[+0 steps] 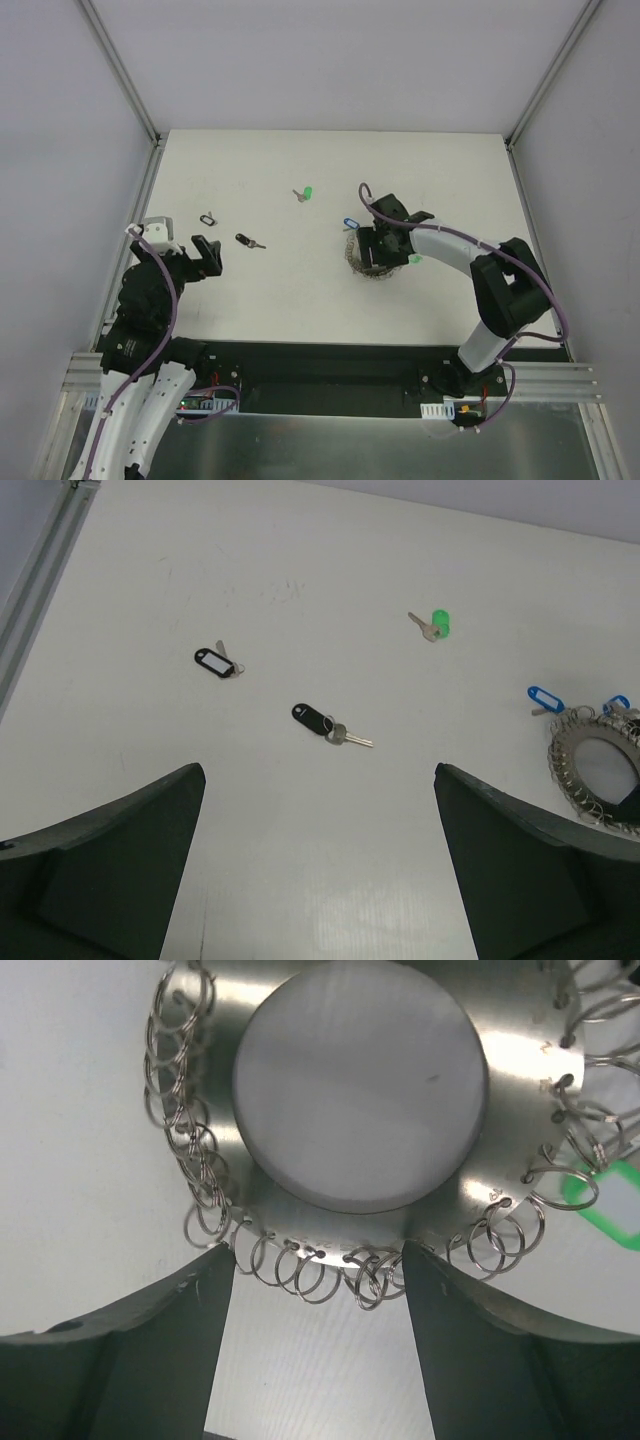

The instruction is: Put the keys on the keyring

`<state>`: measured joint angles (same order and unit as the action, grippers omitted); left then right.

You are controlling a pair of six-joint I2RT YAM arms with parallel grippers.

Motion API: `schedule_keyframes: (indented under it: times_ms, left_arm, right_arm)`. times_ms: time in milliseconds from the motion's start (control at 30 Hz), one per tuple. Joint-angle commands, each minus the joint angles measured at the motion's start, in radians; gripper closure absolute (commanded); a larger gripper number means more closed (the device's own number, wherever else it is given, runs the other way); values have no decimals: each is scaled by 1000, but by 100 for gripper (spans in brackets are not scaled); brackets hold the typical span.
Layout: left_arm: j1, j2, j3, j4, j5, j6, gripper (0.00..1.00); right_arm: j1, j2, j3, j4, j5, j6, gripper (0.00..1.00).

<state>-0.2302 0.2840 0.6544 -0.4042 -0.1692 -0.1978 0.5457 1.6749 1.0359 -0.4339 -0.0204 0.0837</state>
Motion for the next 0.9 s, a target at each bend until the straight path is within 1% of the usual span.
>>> schedule_keyframes:
  times_ms: [0, 133, 167, 200, 267, 367, 500, 567, 733, 867]
  left_arm:
    - [-1, 63, 13, 21, 72, 3, 1]
    - [3, 92, 14, 19, 109, 4, 1]
    - [3, 96, 14, 21, 112, 6, 1]
    - [5, 106, 14, 21, 115, 6, 1]
    - [8, 115, 16, 22, 125, 8, 1]
    - [14, 132, 16, 21, 141, 8, 1]
    - [14, 158, 16, 21, 148, 8, 1]
    - [15, 168, 17, 21, 152, 8, 1]
    - [15, 178, 17, 21, 155, 9, 1]
    - [15, 182, 17, 21, 160, 9, 1]
  right_arm:
    - [66, -29, -25, 23, -17, -32, 30]
    - [76, -104, -59, 30, 14, -19, 30]
    - [77, -115, -59, 47, 14, -16, 32]
    - [79, -128, -50, 60, 48, -13, 34]
    - [83, -124, -37, 93, 50, -15, 36]
    - [94, -74, 30, 106, 60, -28, 39]
    - [108, 5, 110, 142, 76, -50, 47]
    - [106, 45, 145, 165, 95, -36, 48]
    - [109, 121, 196, 208, 135, 25, 57]
    - [118, 187, 242, 210, 220, 91, 60]
